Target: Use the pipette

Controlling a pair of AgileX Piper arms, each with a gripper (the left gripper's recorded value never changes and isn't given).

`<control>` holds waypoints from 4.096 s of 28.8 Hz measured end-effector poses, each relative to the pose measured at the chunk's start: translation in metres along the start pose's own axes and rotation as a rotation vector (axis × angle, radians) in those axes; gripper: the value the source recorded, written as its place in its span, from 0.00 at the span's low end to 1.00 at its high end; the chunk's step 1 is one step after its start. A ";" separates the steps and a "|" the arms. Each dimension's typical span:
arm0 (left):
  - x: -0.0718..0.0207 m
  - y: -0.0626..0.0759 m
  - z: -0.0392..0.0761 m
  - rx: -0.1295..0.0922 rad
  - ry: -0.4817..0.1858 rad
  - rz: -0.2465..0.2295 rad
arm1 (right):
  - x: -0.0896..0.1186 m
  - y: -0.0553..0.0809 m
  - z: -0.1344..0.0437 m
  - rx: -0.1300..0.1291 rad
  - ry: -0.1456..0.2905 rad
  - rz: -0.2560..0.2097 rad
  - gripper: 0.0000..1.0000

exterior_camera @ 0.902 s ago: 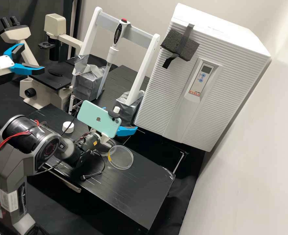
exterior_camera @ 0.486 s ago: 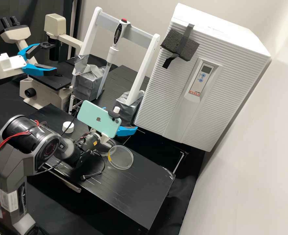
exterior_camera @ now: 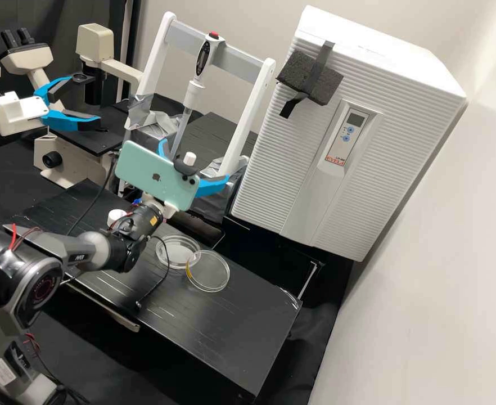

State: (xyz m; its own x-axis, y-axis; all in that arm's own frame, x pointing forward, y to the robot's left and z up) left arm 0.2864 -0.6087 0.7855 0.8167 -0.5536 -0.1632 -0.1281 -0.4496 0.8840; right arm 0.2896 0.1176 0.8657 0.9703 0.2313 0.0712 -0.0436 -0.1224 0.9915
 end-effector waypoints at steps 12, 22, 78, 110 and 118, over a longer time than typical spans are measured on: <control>-0.0064 -0.008 -0.002 -0.026 0.010 -0.031 | 0.061 0.003 -0.045 -0.045 -0.022 0.017 1.00; -0.0066 -0.009 -0.006 -0.031 0.023 -0.032 | 0.085 0.021 -0.082 -0.067 0.022 0.045 1.00; 0.0019 -0.009 -0.021 -0.058 0.062 -0.023 | 0.115 0.011 -0.089 -0.099 -0.035 0.026 0.00; 0.0009 -0.010 -0.023 -0.060 0.052 -0.031 | 0.114 0.005 -0.094 -0.095 -0.023 0.007 0.00; 0.0006 -0.009 -0.025 -0.077 0.059 -0.028 | 0.114 0.005 -0.094 -0.095 -0.023 0.007 0.00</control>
State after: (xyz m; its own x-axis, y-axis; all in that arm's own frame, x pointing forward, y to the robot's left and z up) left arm 0.3022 -0.5873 0.7885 0.8516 -0.4978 -0.1645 -0.0629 -0.4085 0.9106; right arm 0.3772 0.2342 0.8889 0.9750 0.2083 0.0771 -0.0719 -0.0322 0.9969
